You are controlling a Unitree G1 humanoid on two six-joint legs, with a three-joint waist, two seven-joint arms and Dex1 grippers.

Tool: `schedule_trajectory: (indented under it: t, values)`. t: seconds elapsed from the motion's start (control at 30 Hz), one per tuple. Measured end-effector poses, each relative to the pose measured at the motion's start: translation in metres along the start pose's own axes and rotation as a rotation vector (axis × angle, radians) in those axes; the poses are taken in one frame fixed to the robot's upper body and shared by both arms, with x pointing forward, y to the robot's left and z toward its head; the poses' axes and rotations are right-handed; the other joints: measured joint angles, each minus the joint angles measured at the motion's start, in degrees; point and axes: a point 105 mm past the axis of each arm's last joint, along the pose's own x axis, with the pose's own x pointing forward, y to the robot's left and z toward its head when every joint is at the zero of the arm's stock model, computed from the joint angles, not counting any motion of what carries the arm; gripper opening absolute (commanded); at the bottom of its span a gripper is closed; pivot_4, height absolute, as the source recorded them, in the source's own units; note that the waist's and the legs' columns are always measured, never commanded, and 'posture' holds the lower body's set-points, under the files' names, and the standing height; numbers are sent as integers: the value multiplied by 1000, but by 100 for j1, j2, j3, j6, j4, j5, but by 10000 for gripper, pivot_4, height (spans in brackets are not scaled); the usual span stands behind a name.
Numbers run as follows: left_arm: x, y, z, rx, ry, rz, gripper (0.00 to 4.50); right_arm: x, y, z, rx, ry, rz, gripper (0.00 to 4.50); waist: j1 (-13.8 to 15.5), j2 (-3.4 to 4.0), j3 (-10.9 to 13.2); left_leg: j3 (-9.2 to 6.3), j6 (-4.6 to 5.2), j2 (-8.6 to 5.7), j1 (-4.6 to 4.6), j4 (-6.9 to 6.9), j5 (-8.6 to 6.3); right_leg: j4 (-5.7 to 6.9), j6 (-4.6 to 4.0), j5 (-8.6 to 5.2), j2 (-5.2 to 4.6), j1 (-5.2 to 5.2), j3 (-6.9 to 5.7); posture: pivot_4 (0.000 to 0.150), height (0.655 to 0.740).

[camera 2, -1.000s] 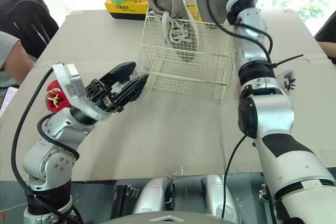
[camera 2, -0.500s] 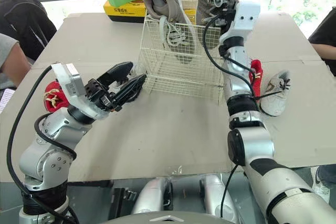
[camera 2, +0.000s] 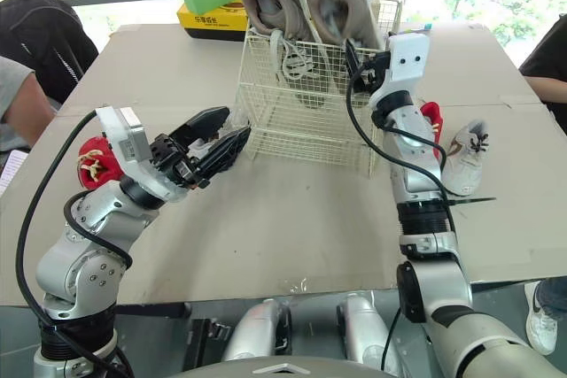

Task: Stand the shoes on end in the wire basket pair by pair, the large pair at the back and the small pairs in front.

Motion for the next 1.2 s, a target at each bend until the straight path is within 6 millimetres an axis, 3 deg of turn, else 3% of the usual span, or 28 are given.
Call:
schedule_trajectory:
  t: [0.1, 0.3, 0.57, 0.83, 0.87, 1.2]
  values:
    - [0, 0, -1, -3, 4, 0, 32288, -2, -3, 7, -57, 52, 49, 39086, 9, 3, 5, 2, 0, -1, -3, 0, 0, 0, 1, 0, -1, -5, 1, 1500, 7400]
    - [3, -3, -5, -18, 12, -14, 32288, 14, 8, 47, -102, 51, 134, 39086, -4, 3, 5, 5, 0, -2, 1, -12, 0, -3, 0, 0, 13, -9, 4, 1500, 7400]
    - [2, -1, -8, -30, 21, -4, 32288, 49, 22, 37, -162, 149, 118, 39086, 2, 3, 5, 13, 0, -1, -4, -26, 0, -10, -1, 0, 15, -23, 15, 1500, 7400]
    - [-1, -3, -11, -39, 22, 20, 32288, 55, 0, 35, -127, 134, -89, 3315, 15, 2, 4, 12, 0, -5, -6, -35, 0, -15, 0, 0, -3, -23, 15, 1500, 7400]
    - [-1, -4, -11, -39, 21, 19, 32288, 53, -1, 36, -105, 130, -111, 1163, 18, 2, 4, 11, 0, -5, -6, -37, 0, -15, 0, -1, -3, -23, 15, 1500, 7400]
    - [3, -4, -9, -40, 0, 1, 32288, 28, -12, 49, 103, 163, -258, 1163, 34, 2, 5, 5, -1, -4, -20, -68, 0, -48, -1, -1, -5, -24, -8, 1500, 7400]
